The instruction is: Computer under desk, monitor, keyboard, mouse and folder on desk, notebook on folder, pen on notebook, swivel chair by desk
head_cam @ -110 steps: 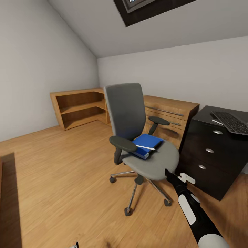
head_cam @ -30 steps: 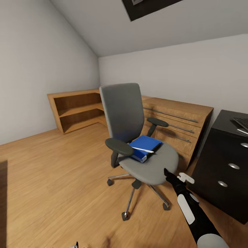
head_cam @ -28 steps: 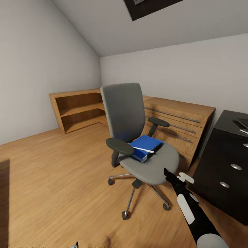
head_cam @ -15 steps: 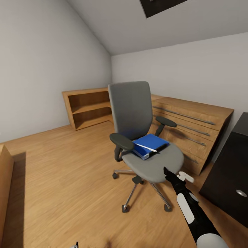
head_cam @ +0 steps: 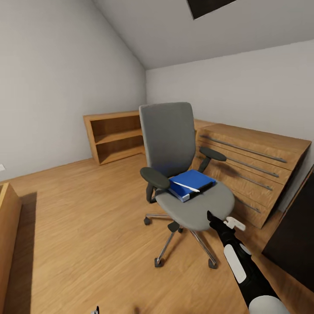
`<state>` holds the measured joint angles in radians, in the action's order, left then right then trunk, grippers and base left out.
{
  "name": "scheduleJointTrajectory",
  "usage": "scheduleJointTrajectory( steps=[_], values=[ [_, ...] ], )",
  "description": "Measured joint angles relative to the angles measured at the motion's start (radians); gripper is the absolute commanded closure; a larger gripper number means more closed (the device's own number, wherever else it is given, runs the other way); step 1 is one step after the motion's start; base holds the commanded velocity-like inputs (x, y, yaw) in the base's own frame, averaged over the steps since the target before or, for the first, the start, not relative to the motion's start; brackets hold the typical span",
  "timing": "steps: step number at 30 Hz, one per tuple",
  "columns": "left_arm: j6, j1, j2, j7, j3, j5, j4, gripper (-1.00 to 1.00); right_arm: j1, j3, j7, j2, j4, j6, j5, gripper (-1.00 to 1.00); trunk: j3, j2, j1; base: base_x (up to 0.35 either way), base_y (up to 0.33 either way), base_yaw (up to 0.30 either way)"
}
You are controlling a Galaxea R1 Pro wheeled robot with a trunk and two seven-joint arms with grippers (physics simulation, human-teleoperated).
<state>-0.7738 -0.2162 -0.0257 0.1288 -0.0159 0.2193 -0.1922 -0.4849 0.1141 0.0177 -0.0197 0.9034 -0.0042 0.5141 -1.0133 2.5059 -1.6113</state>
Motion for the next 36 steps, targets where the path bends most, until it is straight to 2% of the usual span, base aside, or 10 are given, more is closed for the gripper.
scheduleJointTrajectory(
  steps=[7, 16, 18, 26, 29, 36],
  values=[
    [-0.001, 0.0, 0.0, 0.0, 0.0, 0.0, 0.0, -1.0, 0.0, -0.001, -0.001, 0.0, 0.0, 0.0, 0.0, -1.0, 0.0, 0.0, -0.001, 0.062, 0.0, 0.0],
    [-0.001, 0.0, 0.0, -0.002, 0.0, 0.0, 0.0, -1.0, 0.0, -0.001, -0.001, -0.001, -0.023, 0.0, -0.001, -1.0, 0.0, 0.0, -0.001, -0.269, 0.0, 0.0],
    [-0.001, 0.0, 0.0, -0.001, 0.0, 0.0, 0.0, -1.0, 0.001, 0.0, 0.0, -0.001, -0.084, 0.0, 0.0, -1.0, 0.0, 0.0, -0.001, -0.271, 0.0, 0.0],
    [-0.001, -0.001, -0.012, -0.001, 0.004, -0.004, 0.0, -1.0, 0.0, -0.001, 0.0, -0.003, -0.104, -0.001, -0.006, -1.0, 0.0, 0.0, -0.001, -0.053, 0.0, 0.0],
    [0.0, 0.0, -0.014, -0.002, 0.004, -0.004, 0.0, -1.0, 0.0, -0.002, 0.0, -0.005, -0.13, -0.005, -0.034, -1.0, 0.0, 0.0, -0.001, -0.004, 0.0, 0.0],
    [0.003, 0.0, -0.015, -0.003, 0.004, -0.004, 0.0, -1.0, 0.0, -0.001, 0.0, -0.004, -0.209, -0.041, -0.121, -1.0, 0.027, -0.002, 0.003, -0.001, 0.0, 0.0]
  ],
)
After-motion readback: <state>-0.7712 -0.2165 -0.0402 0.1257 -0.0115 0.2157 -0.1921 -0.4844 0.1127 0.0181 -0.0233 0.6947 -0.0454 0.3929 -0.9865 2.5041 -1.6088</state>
